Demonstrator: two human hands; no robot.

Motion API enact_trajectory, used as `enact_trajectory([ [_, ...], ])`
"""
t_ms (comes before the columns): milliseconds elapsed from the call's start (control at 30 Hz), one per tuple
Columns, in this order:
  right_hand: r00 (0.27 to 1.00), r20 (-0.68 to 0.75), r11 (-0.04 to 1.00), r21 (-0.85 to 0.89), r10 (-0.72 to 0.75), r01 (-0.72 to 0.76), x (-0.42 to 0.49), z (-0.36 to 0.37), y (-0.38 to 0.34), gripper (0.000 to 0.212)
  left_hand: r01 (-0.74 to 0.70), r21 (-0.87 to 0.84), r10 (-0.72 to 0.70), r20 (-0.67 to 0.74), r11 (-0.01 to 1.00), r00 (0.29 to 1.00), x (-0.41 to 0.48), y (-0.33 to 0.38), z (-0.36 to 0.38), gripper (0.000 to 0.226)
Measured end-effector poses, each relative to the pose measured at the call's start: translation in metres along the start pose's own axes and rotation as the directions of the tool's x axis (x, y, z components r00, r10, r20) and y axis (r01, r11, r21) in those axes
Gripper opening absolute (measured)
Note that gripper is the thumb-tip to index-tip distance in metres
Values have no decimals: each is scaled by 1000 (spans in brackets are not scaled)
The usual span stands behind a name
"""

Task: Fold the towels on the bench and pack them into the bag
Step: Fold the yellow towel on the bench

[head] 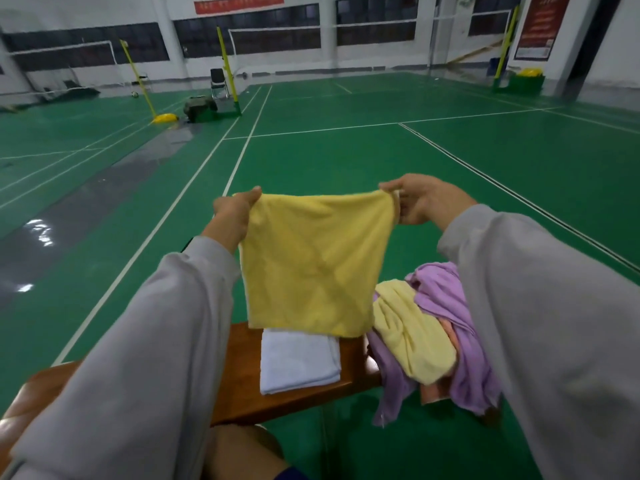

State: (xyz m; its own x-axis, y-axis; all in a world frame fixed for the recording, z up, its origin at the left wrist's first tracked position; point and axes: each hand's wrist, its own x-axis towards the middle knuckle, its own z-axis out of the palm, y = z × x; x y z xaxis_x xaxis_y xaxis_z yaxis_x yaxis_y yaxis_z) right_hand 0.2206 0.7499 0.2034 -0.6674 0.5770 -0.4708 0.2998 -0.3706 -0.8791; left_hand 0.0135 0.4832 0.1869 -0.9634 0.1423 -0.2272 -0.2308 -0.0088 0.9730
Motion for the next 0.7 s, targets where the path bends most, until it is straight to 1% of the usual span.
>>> enact_trajectory([
  [67,994,-49,986,132,-95,100,-1,-3,-23,24,-24,-40,25,32,999,999,12,21,-4,91],
  [100,987,-95,977,160,-129,143,-1,-4,-32,29,-31,-57,33,34,998,999,40,25,-6,100],
  [167,972,-161,971,140,-173,196,4,0,-40,34,-15,-17,15,16,1000,1000,104,26,-4,124],
  [200,964,-179,969,117,-197,220,7,3,-43,34,-15,-31,16,19,999,1000,118,30,-2,121],
  [233,954,-199,962,112,-225,250,12,5,-45,36,-32,-37,32,11,999,999,115,35,0,102],
  [267,942,-224,954,110,-249,278,17,6,-47,42,-66,-37,67,9,997,998,87,44,1,76],
  [300,932,-244,949,102,-269,300,21,6,-49,49,-95,-12,95,27,995,995,49,54,2,52],
  [333,922,-251,940,99,-295,328,23,6,-51,52,-112,22,110,78,993,991,28,61,5,35],
  [367,914,-245,932,84,-323,352,23,6,-54,51,-131,67,119,153,989,981,19,63,7,26],
  [400,908,-220,924,63,-355,377,23,7,-56,47,-162,120,132,224,979,965,17,65,5,27],
  [433,900,-191,917,9,-391,400,19,9,-57,43,-211,192,152,282,958,947,17,65,4,33],
  [467,890,-153,903,-79,-429,422,20,12,-58,45,-273,276,183,312,922,932,19,63,1,38],
  [500,881,-114,879,-205,-459,431,19,14,-57,46,-348,379,229,324,857,918,22,62,-2,40],
  [533,870,-65,825,-357,-489,437,20,17,-56,47,-439,484,292,350,757,890,22,60,-5,39],
  [567,862,-19,734,-533,-507,421,18,19,-53,47,-524,585,358,383,620,851,24,59,-7,34],
  [600,848,28,601,-693,-529,398,19,21,-51,42,-592,651,419,425,475,803,25,59,-8,27],
  [633,837,66,442,-825,-543,352,19,22,-48,30,-629,707,456,466,323,758,28,59,-11,20],
  [667,826,109,274,-912,-553,304,18,23,-45,14,-643,742,479,501,191,721,32,58,-14,17],
  [700,816,145,140,-954,-559,265,17,24,-42,11,-639,764,494,522,91,695,33,56,-17,18],
])
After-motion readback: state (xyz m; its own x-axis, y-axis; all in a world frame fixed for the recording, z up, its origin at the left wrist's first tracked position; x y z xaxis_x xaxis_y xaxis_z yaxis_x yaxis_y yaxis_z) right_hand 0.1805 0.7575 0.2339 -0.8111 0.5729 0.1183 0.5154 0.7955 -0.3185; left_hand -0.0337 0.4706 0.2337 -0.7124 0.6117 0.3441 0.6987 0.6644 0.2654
